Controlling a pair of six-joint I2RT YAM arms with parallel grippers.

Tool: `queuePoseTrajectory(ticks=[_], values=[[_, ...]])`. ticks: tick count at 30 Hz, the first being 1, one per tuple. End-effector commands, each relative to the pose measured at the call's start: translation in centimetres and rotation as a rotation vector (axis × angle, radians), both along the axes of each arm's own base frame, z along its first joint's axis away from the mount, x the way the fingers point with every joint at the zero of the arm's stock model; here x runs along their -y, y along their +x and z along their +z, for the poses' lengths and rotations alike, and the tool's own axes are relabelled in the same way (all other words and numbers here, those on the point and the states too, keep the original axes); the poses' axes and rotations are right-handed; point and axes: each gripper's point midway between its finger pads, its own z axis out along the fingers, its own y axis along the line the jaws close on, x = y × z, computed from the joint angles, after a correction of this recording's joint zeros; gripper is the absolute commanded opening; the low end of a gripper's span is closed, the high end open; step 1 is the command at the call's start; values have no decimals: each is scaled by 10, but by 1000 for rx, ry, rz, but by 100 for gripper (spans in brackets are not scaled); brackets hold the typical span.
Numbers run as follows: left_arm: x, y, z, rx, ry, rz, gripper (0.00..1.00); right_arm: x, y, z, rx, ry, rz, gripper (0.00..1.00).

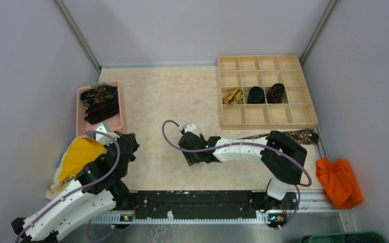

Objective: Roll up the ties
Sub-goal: Roll the tie at the center of the board.

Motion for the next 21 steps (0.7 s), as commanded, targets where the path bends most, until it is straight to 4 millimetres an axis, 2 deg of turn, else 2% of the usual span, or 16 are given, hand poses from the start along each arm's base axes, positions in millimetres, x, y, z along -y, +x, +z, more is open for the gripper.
queuePoseTrajectory(ticks=[1,5,8,15,21], values=[[-5,0,4,11,19,12,0,-13,9,33,107,35,-31,60],[-6,0,6,19,18,15,0,-24,0,59,152,62,7,60],[-7,-1,7,23,13,18,0,-32,-9,62,143,63,36,60],[-10,-2,10,28,17,24,0,-29,-10,30,114,-7,26,59],[-11,-3,11,32,19,24,0,-22,-1,3,112,-78,-6,59]])
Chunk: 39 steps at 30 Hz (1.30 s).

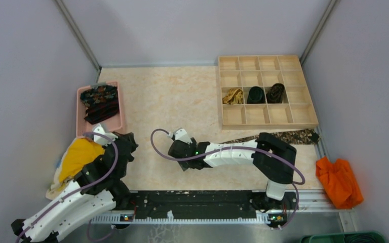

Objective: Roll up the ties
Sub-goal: Roll the tie at the center of the board.

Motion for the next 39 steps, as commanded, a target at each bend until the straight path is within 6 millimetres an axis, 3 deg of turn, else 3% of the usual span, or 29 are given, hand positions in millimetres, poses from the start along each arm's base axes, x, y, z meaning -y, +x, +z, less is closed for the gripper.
queuePoseTrajectory(ticks=[1,6,13,19,26,30,39], values=[[-7,-2,7,15,15,15,0,-2,12,-9,19,-13,-42,59],[-11,-3,8,20,12,24,0,5,13,-21,-11,-32,-77,57],[-7,-2,9,33,10,7,0,23,21,-28,-30,-31,-149,38],[-7,-3,7,26,9,4,0,2,18,-20,-56,64,-92,23],[-11,-5,18,60,-9,3,0,-51,-12,31,-177,378,88,1],[-6,-3,21,66,-6,-17,0,-74,-31,47,-274,505,170,0],[19,9,18,48,21,-89,0,-65,-38,42,-440,678,141,0]])
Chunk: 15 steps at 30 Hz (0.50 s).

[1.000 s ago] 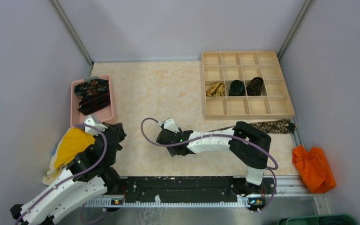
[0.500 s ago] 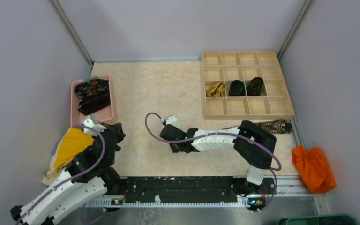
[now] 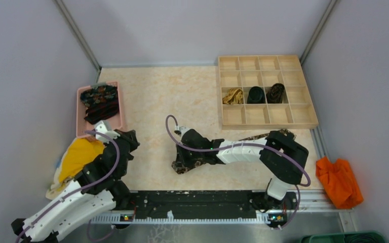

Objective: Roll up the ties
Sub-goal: Roll the tie at the center of the board.

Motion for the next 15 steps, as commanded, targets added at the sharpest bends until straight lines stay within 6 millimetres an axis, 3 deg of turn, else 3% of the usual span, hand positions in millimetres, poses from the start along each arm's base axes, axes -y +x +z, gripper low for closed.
queuePoseTrajectory(ticks=[1,9,15], values=[[17,7,6,12,4,-57,0,-2,-5,24,-103,189,6,0],[42,19,7,21,24,-135,0,13,-14,30,-228,332,-29,0],[56,24,1,-3,41,-171,0,11,-24,37,-275,388,12,0]])
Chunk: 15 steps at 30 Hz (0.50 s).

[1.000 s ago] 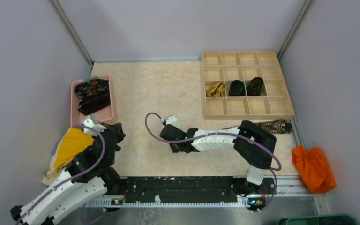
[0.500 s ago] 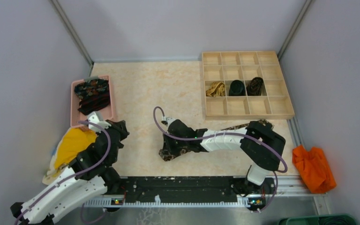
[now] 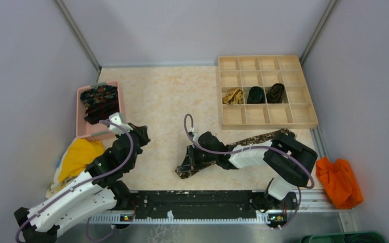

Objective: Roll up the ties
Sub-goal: Roll the tie at the center of the board.

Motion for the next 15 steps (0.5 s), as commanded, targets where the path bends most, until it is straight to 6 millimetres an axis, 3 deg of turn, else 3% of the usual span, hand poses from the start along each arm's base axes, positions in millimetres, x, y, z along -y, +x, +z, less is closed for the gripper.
queuePoseTrajectory(ticks=[1,8,15], values=[[15,4,1,1,-5,-50,0,-16,-1,39,2,154,34,0],[26,6,-8,-25,-1,-88,0,-4,-2,19,-100,180,-4,0],[29,8,-8,-26,11,-97,0,9,-6,10,-177,243,-41,0]])
